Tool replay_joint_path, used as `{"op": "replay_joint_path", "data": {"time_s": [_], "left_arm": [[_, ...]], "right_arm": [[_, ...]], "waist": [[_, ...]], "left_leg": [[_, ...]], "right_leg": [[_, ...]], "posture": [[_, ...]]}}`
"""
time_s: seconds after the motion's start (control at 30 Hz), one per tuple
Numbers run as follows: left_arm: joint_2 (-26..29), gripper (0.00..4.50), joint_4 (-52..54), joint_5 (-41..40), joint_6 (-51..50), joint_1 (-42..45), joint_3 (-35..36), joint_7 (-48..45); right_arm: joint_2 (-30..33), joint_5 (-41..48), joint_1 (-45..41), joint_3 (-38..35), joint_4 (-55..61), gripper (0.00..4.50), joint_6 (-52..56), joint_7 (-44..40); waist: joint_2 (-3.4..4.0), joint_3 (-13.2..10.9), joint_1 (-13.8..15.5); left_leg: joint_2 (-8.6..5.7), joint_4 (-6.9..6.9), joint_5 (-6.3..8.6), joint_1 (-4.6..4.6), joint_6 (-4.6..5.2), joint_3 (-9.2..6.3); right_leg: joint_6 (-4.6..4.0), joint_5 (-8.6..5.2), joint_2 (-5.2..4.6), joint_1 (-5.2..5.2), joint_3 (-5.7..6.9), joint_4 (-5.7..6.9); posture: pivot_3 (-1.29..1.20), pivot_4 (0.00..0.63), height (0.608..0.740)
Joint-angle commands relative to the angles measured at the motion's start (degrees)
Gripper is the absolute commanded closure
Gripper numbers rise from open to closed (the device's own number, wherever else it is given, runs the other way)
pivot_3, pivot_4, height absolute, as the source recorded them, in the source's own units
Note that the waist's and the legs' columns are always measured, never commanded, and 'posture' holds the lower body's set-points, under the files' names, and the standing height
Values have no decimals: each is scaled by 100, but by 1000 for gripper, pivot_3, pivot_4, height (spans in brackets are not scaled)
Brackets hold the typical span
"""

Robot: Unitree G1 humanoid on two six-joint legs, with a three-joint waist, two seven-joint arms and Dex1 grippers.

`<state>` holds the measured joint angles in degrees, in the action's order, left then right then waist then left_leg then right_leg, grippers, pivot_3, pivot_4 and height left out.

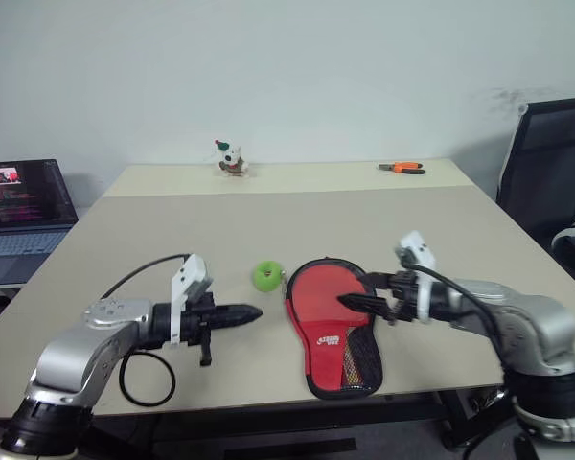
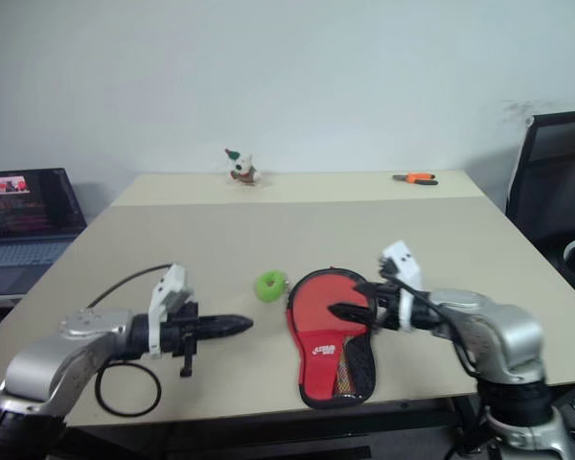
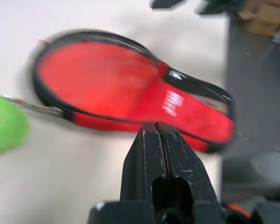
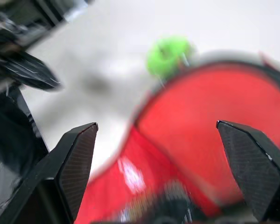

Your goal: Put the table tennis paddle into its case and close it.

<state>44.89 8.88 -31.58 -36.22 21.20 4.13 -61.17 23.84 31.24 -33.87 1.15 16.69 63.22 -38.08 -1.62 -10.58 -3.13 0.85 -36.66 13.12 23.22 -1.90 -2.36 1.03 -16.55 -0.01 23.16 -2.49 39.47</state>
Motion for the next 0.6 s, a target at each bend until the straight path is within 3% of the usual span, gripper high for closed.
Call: {"op": "replay_joint_path", "data": {"time_s": [0.03,0.33,0.37,0.6], "left_arm": [[-224,3525,-527,574,415,413,-97,606],[-1042,227,-2540,1591,1036,1649,-385,1623],[-1157,27,-2910,1675,1028,1863,-438,1673],[-1636,27,-4932,2185,1554,2910,-888,1138]], "right_arm": [[-311,-673,-35,659,-711,0,-971,267],[-627,-1318,122,1113,-1321,0,-1587,552],[-641,-1361,156,1123,-1328,0,-1580,602],[-751,-1535,193,1163,-1361,0,-1599,724]], "waist": [[0,0,8],[0,0,127],[0,0,137],[0,0,133]], "left_leg": [[0,0,0,0,0,1],[-15,-19,0,36,0,-38],[-15,-22,0,36,0,-40],[-21,-29,-1,35,-1,-35]], "right_leg": [[0,0,0,0,0,0],[-17,26,-15,13,18,-3],[-18,26,-15,13,23,-1],[-18,26,-12,11,36,10]], "posture": [[0,150,740],[0,150,740],[0,150,740],[0,150,740]]}}
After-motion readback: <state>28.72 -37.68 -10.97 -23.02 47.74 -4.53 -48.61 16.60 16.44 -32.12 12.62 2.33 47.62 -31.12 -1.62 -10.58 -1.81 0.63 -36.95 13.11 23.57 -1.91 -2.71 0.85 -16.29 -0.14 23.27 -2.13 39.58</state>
